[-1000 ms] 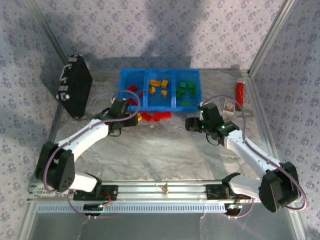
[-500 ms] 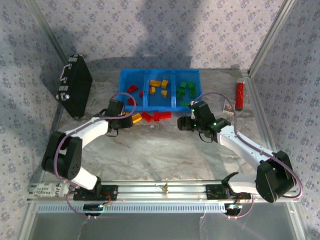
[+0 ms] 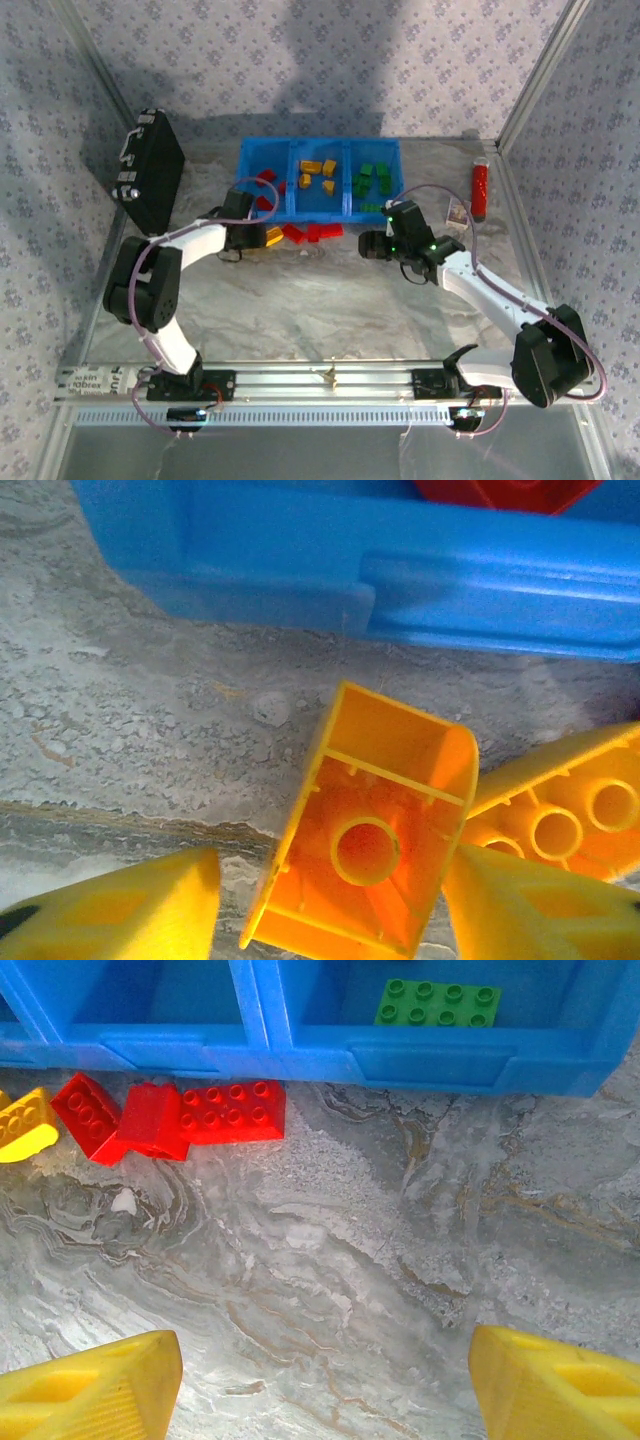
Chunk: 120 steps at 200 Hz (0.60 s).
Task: Sort the legos into containers by color
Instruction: Pick up the lego from the center of the table.
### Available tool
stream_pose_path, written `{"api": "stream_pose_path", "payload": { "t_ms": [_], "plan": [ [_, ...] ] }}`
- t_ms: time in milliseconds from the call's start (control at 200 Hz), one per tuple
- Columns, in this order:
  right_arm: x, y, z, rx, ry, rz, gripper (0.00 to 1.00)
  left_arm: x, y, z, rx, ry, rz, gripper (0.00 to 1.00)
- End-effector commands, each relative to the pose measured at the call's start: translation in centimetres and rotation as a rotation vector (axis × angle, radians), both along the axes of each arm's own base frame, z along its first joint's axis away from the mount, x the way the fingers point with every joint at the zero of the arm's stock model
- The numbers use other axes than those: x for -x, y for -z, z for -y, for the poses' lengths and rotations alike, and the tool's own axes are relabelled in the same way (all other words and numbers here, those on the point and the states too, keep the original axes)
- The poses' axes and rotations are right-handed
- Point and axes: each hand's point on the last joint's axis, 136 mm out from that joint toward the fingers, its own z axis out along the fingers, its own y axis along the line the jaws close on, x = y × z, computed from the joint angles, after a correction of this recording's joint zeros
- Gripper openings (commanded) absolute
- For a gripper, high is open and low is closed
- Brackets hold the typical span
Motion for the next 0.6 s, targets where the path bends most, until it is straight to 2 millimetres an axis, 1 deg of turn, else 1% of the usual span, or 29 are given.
{"api": "stream_pose_path", "payload": {
  "t_ms": [0, 95, 140, 245, 360, 395, 445, 530, 595],
  "plan": [
    [0.2, 0.0, 0.5, -0.001, 0.016, -0.001, 0.78, -1.1, -0.7, -0.2, -0.016, 0.005, 0.022, 0.51],
    [0.1, 0.0, 0.5, -0.002, 0.018, -0.001, 0.78, -1.4, -0.9, -0.4, -0.024, 0.003, 0.024, 0.38],
    [0.1, -0.1, 0.4, -0.005, 0.017, 0.0, 0.78, -1.4, -1.3, -0.5, -0.025, 0.004, 0.03, 0.33],
    [0.1, -0.1, 0.4, -0.007, 0.019, -0.002, 0.78, -1.0, -2.5, -0.6, -0.015, 0.003, 0.049, 0.28],
    [0.1, 0.1, 0.4, -0.008, 0.022, -0.003, 0.77, 0.1, -4.5, -0.8, -0.004, -0.016, 0.081, 0.23],
    [0.1, 0.1, 0.4, -0.007, 0.022, -0.003, 0.77, 0.5, -5.7, -0.6, 0.0, -0.014, 0.109, 0.23],
    [0.1, 0.2, 0.4, -0.007, 0.023, -0.003, 0.77, 1.1, -7.6, 0.3, -0.003, 0.013, 0.166, 0.23],
    [-0.1, 0.2, 0.4, -0.007, 0.024, -0.003, 0.77, 2.1, -11.1, 2.7, 0.01, 0.083, 0.269, 0.23],
    [-0.3, 0.1, 0.2, -0.013, 0.021, -0.001, 0.77, 2.1, -13.3, 4.3, 0.037, 0.118, 0.314, 0.23]
  ]
}}
